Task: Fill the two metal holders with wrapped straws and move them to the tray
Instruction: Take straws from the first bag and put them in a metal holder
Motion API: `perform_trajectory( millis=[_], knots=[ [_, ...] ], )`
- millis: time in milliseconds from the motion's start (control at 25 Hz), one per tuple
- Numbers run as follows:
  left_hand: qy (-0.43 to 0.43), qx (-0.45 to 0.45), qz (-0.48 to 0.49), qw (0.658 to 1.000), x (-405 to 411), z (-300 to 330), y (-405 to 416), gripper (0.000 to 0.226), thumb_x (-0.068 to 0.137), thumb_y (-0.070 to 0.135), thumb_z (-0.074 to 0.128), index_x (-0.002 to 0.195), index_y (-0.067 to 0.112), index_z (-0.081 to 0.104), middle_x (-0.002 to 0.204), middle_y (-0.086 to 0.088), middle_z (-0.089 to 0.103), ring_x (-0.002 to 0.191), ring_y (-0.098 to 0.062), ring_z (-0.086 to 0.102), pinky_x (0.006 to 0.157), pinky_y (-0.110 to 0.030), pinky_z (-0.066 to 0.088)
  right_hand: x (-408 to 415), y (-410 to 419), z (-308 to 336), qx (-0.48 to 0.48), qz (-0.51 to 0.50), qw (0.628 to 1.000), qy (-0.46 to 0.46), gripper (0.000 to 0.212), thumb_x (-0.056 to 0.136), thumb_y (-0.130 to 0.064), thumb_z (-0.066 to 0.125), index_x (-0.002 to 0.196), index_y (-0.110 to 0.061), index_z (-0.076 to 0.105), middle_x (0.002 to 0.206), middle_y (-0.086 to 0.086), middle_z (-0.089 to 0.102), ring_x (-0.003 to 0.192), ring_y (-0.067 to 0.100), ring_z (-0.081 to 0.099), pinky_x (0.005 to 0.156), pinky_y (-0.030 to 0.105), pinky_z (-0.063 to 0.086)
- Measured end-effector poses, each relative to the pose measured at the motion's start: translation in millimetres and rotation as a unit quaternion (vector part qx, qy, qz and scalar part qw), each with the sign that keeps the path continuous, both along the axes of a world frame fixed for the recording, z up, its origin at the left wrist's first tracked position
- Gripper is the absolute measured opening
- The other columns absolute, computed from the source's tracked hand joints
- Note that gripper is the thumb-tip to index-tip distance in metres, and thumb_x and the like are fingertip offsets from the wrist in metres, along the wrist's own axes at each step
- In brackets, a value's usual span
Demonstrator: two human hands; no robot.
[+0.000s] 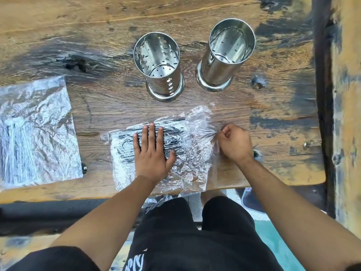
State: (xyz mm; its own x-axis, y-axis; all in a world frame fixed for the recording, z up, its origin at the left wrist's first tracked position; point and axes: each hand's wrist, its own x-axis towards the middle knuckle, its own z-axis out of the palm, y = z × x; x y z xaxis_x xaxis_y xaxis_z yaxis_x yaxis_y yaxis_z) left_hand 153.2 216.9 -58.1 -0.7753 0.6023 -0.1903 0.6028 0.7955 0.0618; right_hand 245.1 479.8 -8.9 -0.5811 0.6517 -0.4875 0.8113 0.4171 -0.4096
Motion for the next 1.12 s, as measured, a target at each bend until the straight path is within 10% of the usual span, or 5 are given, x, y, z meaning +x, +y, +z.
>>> perform_trajectory(
  millis=[760,1120],
  knots=[
    [-0.020,-0.028,0.002,0.999,-0.6,4.4,1.1,0.083,0.098,0.064,0.019,0.163,0.015,0.002,0.170,-0.014,0.006,0.158,-0.032,-0.001,0.125,-0.058,-0.002,77.0,-2.9,7.9,-0.042,0.096,0.992,-0.069,0.022,0.096,-0.048,0.061,0.086,-0.031,0.053,0.071,-0.004,0.067,0.073,0.024,0.067,0.061,0.030,0.047],
    [-0.080,-0.016,0.001,0.997,-5.1,28.1,2.0,0.076,0.100,0.054,0.021,0.164,0.014,0.009,0.171,-0.013,0.002,0.158,-0.029,-0.006,0.126,-0.055,-0.005,42.3,-19.6,22.6,-0.077,0.032,0.991,0.103,0.016,0.095,-0.016,0.062,0.106,-0.026,0.058,0.090,-0.014,0.062,0.077,-0.003,0.061,0.070,0.017,0.052]
  ],
)
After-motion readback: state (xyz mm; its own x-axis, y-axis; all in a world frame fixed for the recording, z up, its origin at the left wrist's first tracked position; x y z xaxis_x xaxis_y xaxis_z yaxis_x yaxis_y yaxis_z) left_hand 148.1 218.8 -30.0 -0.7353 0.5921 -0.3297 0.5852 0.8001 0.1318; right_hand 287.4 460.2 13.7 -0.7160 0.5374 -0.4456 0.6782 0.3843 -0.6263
